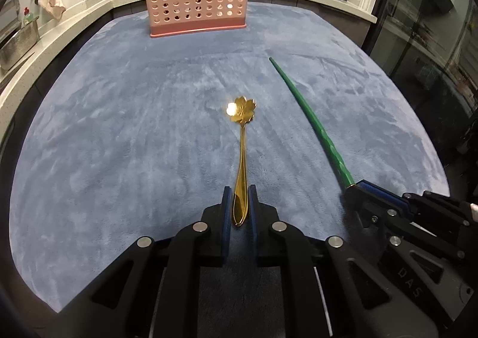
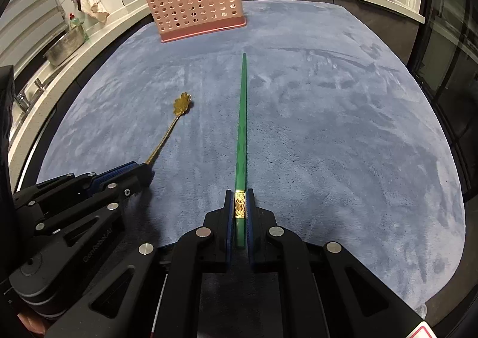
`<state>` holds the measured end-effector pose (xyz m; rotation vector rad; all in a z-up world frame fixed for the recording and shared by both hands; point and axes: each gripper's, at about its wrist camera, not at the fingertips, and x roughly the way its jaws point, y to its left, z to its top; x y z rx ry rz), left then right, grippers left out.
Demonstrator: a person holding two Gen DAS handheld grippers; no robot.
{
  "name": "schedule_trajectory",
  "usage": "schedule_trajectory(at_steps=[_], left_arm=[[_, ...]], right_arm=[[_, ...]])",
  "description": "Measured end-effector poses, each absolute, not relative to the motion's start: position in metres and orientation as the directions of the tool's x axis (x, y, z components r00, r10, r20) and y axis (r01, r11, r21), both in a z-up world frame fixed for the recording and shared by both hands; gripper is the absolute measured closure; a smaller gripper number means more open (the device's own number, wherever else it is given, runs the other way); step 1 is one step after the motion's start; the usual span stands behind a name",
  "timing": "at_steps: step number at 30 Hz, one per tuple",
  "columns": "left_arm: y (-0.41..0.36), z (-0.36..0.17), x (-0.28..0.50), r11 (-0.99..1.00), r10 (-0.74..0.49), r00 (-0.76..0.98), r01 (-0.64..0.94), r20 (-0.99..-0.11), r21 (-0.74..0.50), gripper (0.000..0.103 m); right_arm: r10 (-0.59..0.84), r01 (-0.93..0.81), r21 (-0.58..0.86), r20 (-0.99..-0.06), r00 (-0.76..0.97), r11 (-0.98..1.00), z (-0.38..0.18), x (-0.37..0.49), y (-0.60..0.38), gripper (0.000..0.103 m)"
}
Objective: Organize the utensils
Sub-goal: 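Grasp the green chopstick with the right tool while the left tool grasps the gold spoon, then lift and carry the green chopstick and gold spoon over the pink holder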
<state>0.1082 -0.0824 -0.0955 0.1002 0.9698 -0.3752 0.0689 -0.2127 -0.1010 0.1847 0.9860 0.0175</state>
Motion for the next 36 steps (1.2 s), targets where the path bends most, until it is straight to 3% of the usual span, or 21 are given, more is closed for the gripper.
schedule_trajectory(at_steps=[5, 7, 36], left_arm=[[-0.069, -0.071, 0.107, 0.935, -0.295, 0.534, 0.334, -0.792, -0.123, 0.096], [-0.065, -0.061, 0.108, 0.936, -0.300, 0.546, 0.327, -0.783, -0.130, 0.102], [-0.037, 0.062, 0.182, 0.949, -0.296, 0.663, 0.284, -0.688, -0.135, 0.102]], right_arm=[[0.122, 0.067, 0.195, -0.810, 0.573, 0.979, -0.087, 0.067, -0.214, 0.096], [0.128, 0.059, 0.201, -0.796, 0.592, 0.978, -0.076, 0.066, -0.213, 0.096], [0.182, -0.006, 0.299, -0.565, 0.805, 0.954, 0.069, 0.127, -0.229, 0.096]])
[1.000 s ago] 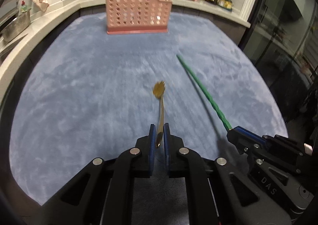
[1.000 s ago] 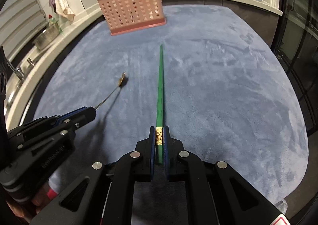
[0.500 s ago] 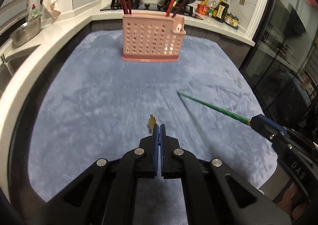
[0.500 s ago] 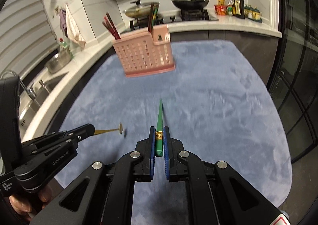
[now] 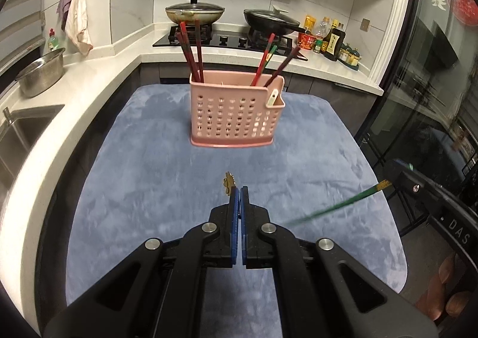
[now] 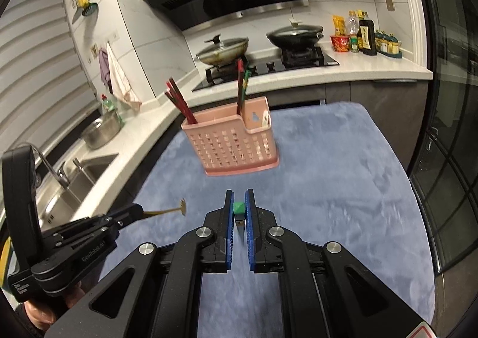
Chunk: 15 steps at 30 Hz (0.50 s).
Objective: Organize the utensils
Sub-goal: 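Lift and carry the green chopstick and gold spoon over the pink holder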
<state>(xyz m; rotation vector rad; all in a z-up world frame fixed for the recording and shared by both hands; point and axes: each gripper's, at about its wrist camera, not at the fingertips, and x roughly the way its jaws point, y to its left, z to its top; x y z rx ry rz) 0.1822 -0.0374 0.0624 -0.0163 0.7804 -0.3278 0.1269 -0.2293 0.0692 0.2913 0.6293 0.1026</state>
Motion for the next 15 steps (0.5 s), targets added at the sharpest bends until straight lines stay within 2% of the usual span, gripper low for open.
schedule_trajectory(at_steps=[6, 15], left_arm=[[-0.044, 0.082, 0.207, 0.949, -0.283, 0.683, 0.300, -0.674, -0.095, 0.102], [-0.039, 0.125, 0.262, 0.943, -0.305, 0.690, 0.313, -0.656, -0.109, 0.102]], right_arm=[[0.180, -0.024, 0.287, -0.531, 0.828, 0.958, 0.092, 0.154, -0.232, 0.096], [0.193, -0.048, 0.310, -0.458, 0.868, 0.950, 0.136, 0.204, -0.242, 0.096]])
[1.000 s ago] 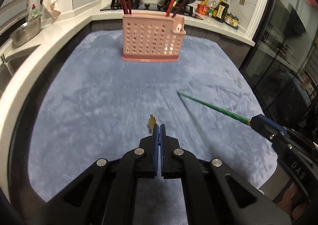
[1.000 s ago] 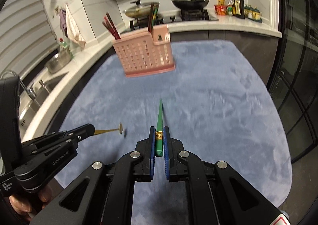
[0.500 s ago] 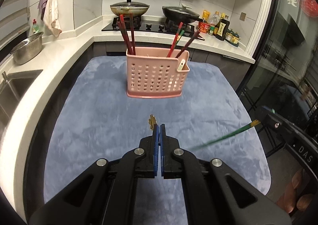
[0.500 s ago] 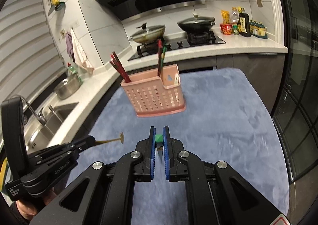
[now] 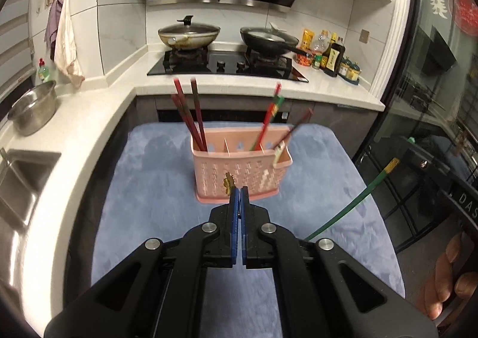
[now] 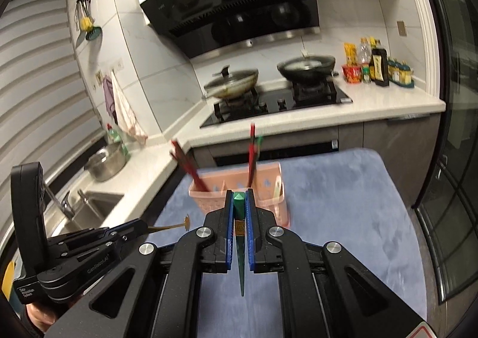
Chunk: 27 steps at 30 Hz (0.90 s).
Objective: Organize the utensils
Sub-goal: 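Lift and carry the green chopstick and gold spoon over the pink holder, then lower the chopstick and spoon into the holder and open both tools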
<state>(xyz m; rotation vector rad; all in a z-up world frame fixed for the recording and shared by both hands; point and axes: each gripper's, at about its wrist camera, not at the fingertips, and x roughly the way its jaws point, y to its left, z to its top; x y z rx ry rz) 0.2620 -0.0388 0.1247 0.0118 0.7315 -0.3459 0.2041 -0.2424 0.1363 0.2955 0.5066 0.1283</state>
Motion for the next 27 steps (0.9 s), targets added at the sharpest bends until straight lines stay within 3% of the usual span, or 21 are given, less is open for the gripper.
schedule_trajectory(at_steps=[9, 16, 21, 27], left_arm=[[-0.036, 0.154, 0.338, 0.940, -0.323, 0.662, 0.307, -0.676, -0.149, 0.102], [-0.043, 0.147, 0.378, 0.945, -0.305, 0.622, 0.293, -0.721, -0.148, 0.102], [-0.046, 0.134, 0.394, 0.949, -0.293, 0.620, 0.283, -0.728, -0.141, 0.102], [-0.049, 0.115, 0.411, 0.953, -0.282, 0.608, 0.265, -0.742, -0.145, 0.102]], right_arm=[[0.173, -0.058, 0.311, -0.358, 0.917, 0.949, 0.190, 0.275, -0.244, 0.096], [0.162, -0.060, 0.309, -0.315, 0.935, 0.949, 0.206, 0.324, -0.237, 0.096], [0.154, -0.048, 0.307, -0.330, 0.931, 0.950, 0.195, 0.352, -0.235, 0.096], [0.165, -0.041, 0.293, -0.414, 0.895, 0.955, 0.160, 0.373, -0.229, 0.096]])
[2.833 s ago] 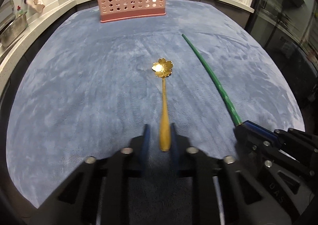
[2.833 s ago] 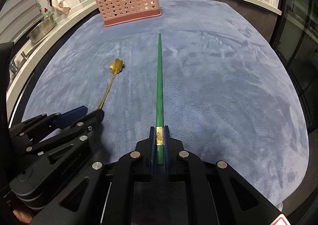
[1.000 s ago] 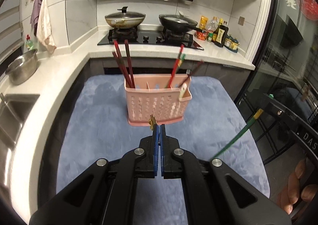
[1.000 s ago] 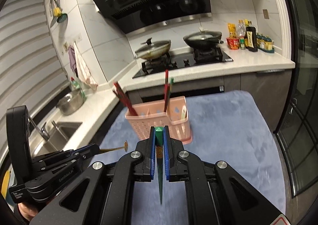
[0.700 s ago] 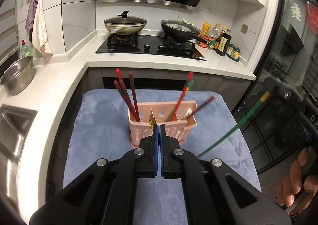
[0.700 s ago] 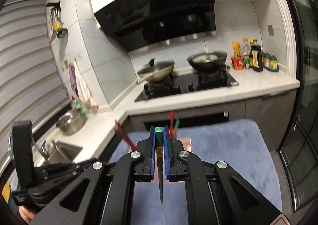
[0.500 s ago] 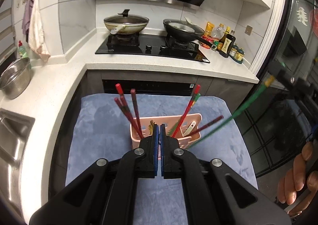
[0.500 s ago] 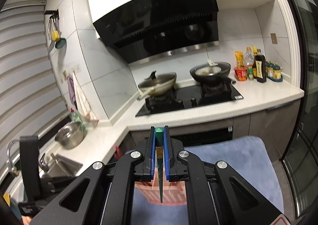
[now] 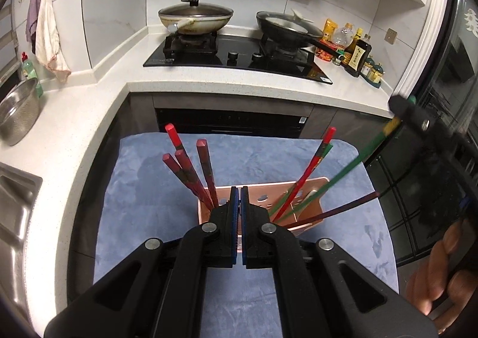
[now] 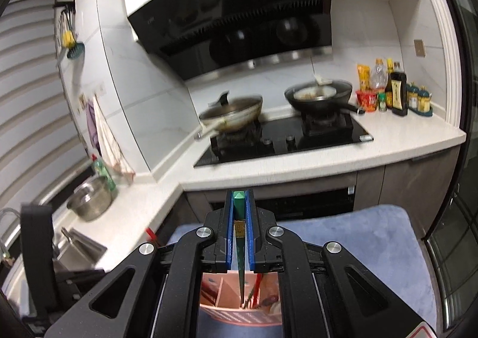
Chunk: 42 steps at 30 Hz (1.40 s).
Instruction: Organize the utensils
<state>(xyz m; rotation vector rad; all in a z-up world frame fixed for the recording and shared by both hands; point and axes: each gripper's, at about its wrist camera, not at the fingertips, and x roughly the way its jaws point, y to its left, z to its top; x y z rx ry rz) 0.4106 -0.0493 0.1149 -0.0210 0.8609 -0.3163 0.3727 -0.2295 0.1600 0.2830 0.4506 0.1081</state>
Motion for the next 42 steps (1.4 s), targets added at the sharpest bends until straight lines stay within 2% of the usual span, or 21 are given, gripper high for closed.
schedule_trajectory(at_steps=[9, 11, 13, 15, 17, 24, 26, 34, 39, 42], left_arm=[[-0.049, 0.095, 0.419, 0.963, -0.254, 0.598, 0.234, -0.760, -0.137, 0.101], [-0.048, 0.095, 0.417, 0.966, -0.242, 0.609, 0.223, -0.755, -0.130, 0.093], [-0.045, 0.096, 0.414, 0.972, -0.220, 0.631, 0.204, -0.744, -0.114, 0.066], [-0.044, 0.099, 0.410, 0.979, -0.191, 0.666, 0.186, -0.721, -0.088, 0.059], [-0.045, 0.101, 0.405, 0.982, -0.170, 0.688, 0.181, -0.705, -0.060, 0.059], [-0.049, 0.104, 0.384, 0.986, -0.116, 0.726, 0.165, -0.677, 0.007, 0.059], [-0.049, 0.102, 0.379, 0.987, -0.114, 0.727, 0.163, -0.677, 0.009, 0.059], [-0.046, 0.090, 0.354, 0.991, -0.085, 0.725, 0.135, -0.683, 0.020, 0.058], [-0.041, 0.084, 0.339, 0.992, -0.084, 0.719, 0.122, -0.690, 0.007, 0.051], [-0.039, 0.080, 0.331, 0.993, -0.073, 0.719, 0.116, -0.691, 0.017, 0.048]], right_arm=[[0.168, -0.040, 0.260, -0.488, 0.857, 0.965, 0.130, 0.380, -0.221, 0.096], [0.166, -0.036, 0.266, -0.486, 0.858, 0.963, 0.130, 0.379, -0.223, 0.090], [0.166, -0.035, 0.265, -0.491, 0.855, 0.963, 0.131, 0.378, -0.225, 0.087], [0.168, -0.037, 0.264, -0.494, 0.853, 0.964, 0.131, 0.377, -0.226, 0.085], [0.168, -0.041, 0.257, -0.495, 0.852, 0.966, 0.132, 0.374, -0.225, 0.079], [0.175, -0.065, 0.224, -0.514, 0.840, 0.972, 0.128, 0.358, -0.215, 0.075], [0.171, -0.067, 0.212, -0.522, 0.836, 0.975, 0.124, 0.351, -0.212, 0.069], [0.146, -0.052, 0.173, -0.589, 0.795, 0.983, 0.102, 0.316, -0.200, 0.065], [0.127, -0.036, 0.159, -0.617, 0.776, 0.987, 0.090, 0.297, -0.195, 0.063], [0.115, -0.021, 0.156, -0.626, 0.771, 0.988, 0.086, 0.288, -0.194, 0.054]])
